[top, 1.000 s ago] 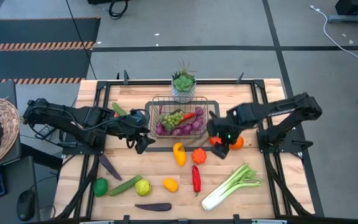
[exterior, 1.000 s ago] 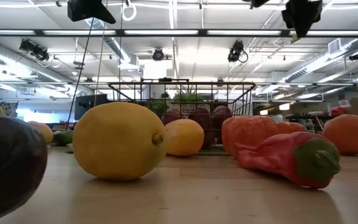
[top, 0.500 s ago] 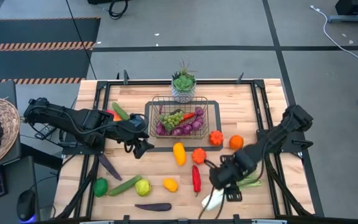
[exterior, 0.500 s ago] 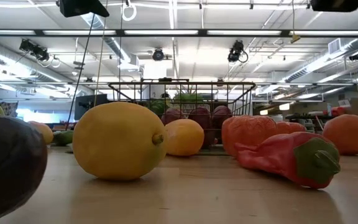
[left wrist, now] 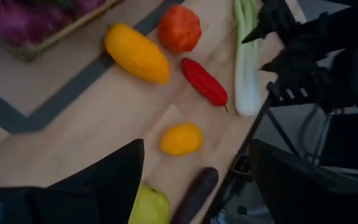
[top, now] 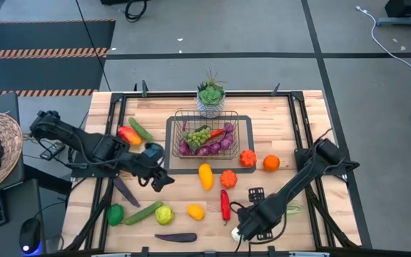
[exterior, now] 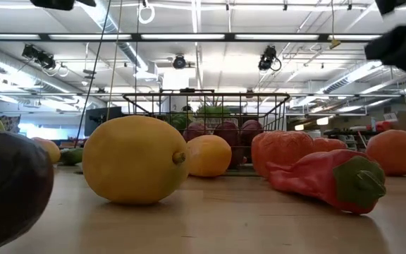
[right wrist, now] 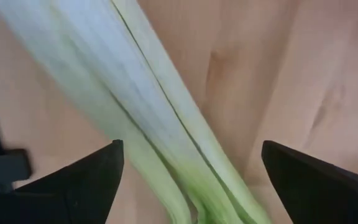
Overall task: Build produce basket
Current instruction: Put the green chinese cabbage into the wire basket
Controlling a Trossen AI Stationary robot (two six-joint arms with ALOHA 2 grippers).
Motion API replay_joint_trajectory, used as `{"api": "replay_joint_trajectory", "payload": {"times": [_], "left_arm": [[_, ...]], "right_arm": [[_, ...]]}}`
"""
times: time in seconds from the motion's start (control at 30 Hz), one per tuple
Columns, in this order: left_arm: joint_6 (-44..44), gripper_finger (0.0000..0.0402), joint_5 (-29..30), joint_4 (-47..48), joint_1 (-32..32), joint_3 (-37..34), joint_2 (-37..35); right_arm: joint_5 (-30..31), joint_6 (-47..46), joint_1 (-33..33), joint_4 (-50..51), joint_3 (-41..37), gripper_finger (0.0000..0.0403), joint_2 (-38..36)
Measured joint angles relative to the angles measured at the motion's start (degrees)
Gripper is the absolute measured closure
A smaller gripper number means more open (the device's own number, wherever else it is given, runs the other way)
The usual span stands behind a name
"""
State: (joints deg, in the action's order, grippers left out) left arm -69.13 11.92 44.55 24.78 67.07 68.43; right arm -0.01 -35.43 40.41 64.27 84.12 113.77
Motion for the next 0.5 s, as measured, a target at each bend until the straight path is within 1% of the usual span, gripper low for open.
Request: {"api": "replay_joint_trajectory", "payload": {"times": [0.17, 0.27, 0.5], "left_arm": [[-6.54, 0.0109, 0.22, 1.20, 3.09, -0.04, 1.84], [-10.35, 0.0109, 0.27, 0.77, 4.86, 0.10, 3.83], [-16.06, 0.0109, 0.30, -1.01, 9.15, 0.04, 8.96]], "right_arm": [[-3.08, 5.56, 0.53, -4.93, -0.02, 0.0020, 2.52], [-2.83, 7.55, 1.04, -7.77, -0.02, 0.0017, 2.41], [-4.39, 8.84, 1.13, -8.08, -0.02, 0.0017, 0.25]]}}
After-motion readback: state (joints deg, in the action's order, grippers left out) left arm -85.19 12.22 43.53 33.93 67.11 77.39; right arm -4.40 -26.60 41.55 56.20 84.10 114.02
